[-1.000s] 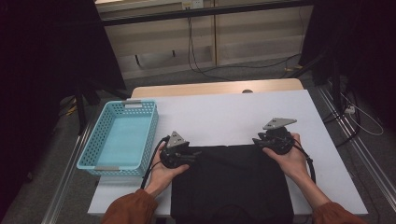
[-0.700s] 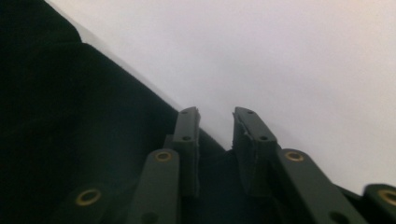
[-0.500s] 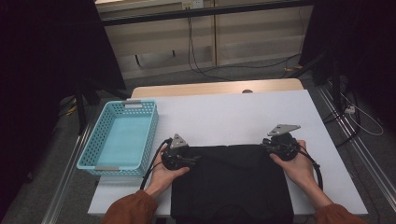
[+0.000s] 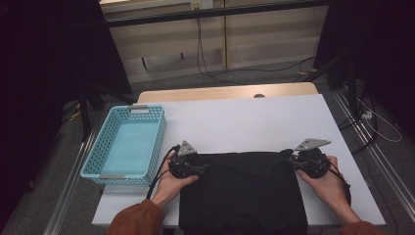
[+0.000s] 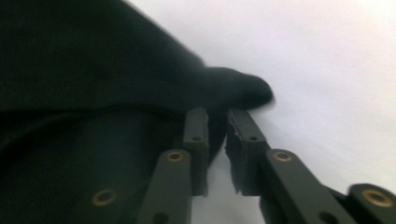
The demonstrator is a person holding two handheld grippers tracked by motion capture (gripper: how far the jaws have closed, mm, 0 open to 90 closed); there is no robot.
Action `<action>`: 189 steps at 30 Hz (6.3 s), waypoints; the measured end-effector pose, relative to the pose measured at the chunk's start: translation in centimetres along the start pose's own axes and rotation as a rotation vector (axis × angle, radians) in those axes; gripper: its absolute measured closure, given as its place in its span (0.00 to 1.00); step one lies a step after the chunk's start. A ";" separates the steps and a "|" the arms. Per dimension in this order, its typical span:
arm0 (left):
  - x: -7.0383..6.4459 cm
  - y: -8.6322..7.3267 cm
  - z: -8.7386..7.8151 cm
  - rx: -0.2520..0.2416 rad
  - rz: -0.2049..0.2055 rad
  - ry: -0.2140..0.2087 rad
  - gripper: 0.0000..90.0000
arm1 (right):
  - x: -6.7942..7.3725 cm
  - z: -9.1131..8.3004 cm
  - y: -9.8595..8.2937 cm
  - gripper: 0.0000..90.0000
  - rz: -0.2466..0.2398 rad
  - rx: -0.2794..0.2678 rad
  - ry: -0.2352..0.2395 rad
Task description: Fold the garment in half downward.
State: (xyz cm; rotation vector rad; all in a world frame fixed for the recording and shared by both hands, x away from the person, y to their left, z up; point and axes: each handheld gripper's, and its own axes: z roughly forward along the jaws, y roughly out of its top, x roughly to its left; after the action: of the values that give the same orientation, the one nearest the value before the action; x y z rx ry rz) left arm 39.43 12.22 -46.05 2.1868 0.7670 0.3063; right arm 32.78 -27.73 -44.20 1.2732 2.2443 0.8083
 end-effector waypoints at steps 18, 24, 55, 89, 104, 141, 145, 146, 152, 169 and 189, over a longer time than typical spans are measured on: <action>0.0 -0.1 -0.1 -0.005 -0.014 -0.004 0.30 | -2.9 3.5 3.1 0.82 0.069 -0.020 0.049; 0.0 -0.1 -0.1 -0.001 -0.008 -0.002 0.30 | -3.0 3.2 2.1 0.88 0.071 0.019 0.092; 0.7 -0.2 -0.7 -0.006 -0.048 0.005 0.29 | -2.5 2.7 1.2 0.96 0.076 0.015 0.251; 4.2 1.3 -1.1 -0.079 -0.213 0.069 0.56 | -6.0 0.9 0.2 0.97 0.161 -0.048 -0.024; 4.8 1.1 0.7 -0.004 -0.209 0.052 0.59 | -6.0 1.2 0.0 0.97 0.155 -0.039 -0.006; 4.8 4.5 -0.8 -0.112 -0.282 -0.017 0.95 | -7.0 0.0 1.4 0.97 0.192 -0.131 -0.011; 5.0 4.9 -0.8 -0.122 -0.282 -0.014 0.95 | -7.4 -0.3 1.6 0.97 0.200 -0.146 -0.017; 5.0 5.0 -0.8 -0.117 -0.277 -0.010 0.95 | -7.4 -0.3 1.6 0.97 0.199 -0.150 -0.019; 5.0 5.4 -0.5 -0.127 -0.278 0.008 0.95 | -7.8 -0.2 1.8 0.97 0.207 -0.158 -0.025; 5.5 6.5 -0.7 -0.154 -0.283 0.038 0.95 | -8.0 0.0 2.8 0.97 0.204 -0.197 -0.022; 7.1 7.1 -1.0 -0.174 -0.312 0.076 0.95 | -8.0 2.0 5.5 0.97 0.193 -0.228 -0.020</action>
State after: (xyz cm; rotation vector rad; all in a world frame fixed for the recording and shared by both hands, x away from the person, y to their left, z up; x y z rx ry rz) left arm 47.57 13.51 -40.33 1.8686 1.0675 0.2856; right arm 41.28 -31.91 -41.28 1.3932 1.9679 1.0823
